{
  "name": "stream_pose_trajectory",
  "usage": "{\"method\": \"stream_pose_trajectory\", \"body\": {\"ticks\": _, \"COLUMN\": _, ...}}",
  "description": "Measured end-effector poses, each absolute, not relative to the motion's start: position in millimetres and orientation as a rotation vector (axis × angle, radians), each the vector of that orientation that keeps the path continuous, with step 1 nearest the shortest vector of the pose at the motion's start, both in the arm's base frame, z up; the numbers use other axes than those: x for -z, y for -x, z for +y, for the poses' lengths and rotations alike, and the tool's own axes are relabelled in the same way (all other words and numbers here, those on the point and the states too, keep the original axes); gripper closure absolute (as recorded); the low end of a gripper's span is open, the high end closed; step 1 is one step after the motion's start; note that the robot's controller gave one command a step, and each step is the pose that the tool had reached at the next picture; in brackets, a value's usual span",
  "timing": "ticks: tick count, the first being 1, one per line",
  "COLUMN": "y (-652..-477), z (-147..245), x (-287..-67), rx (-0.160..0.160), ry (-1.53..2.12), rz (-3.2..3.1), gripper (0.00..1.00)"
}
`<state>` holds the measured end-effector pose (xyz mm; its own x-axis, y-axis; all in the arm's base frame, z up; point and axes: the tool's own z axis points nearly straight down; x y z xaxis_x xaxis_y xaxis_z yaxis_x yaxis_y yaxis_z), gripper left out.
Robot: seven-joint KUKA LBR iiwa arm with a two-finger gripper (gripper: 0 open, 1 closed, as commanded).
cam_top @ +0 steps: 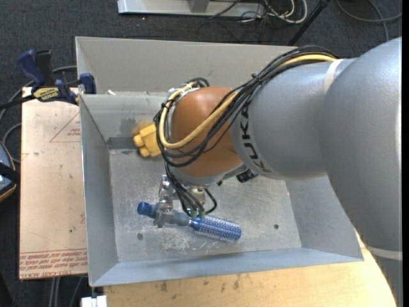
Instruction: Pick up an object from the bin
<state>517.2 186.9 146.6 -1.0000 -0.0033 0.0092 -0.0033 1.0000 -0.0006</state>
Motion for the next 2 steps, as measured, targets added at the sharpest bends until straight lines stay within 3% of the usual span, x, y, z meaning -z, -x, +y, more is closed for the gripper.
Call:
{"method": "stream_pose_trajectory", "body": {"ticks": 1, "y": -529.6, "z": 189, "x": -71, "rx": 0.006, "ry": -0.139, "rz": -3.144, "gripper": 0.0}}
{"method": "stream_pose_trajectory", "body": {"ticks": 2, "y": -491.1, "z": 237, "x": -76, "rx": 0.003, "ry": -0.7, "rz": -3.085, "gripper": 0.0}}
